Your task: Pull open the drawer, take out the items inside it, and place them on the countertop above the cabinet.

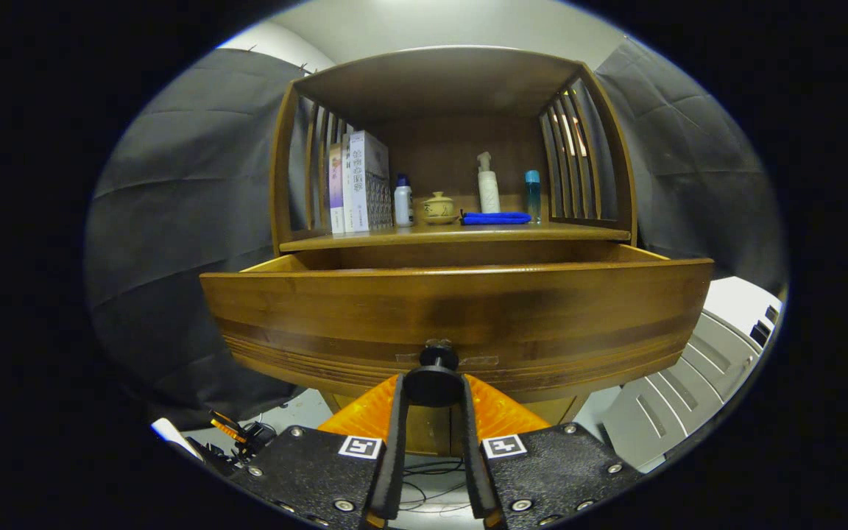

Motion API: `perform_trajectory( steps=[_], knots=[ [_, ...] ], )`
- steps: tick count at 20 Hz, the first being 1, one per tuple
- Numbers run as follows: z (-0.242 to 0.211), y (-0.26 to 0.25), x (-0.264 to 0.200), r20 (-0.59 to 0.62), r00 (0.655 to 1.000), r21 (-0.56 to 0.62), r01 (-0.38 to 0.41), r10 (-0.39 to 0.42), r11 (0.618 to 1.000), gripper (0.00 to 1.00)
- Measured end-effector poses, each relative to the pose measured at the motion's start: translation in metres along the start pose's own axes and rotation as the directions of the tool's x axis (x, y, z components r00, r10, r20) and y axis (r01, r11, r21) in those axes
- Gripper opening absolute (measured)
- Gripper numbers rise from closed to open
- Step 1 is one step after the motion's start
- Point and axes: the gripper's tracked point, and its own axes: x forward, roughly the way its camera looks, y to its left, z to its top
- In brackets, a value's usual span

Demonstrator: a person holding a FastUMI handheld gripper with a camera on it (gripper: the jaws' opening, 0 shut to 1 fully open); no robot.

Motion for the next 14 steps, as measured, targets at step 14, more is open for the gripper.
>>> perform_trajectory(
  steps=[14],
  knots=[
    [-0.014, 0.015, -0.048, -0.027, 0.994, -0.026, -0.106, 0.105, 0.994, 0.41]
  ],
)
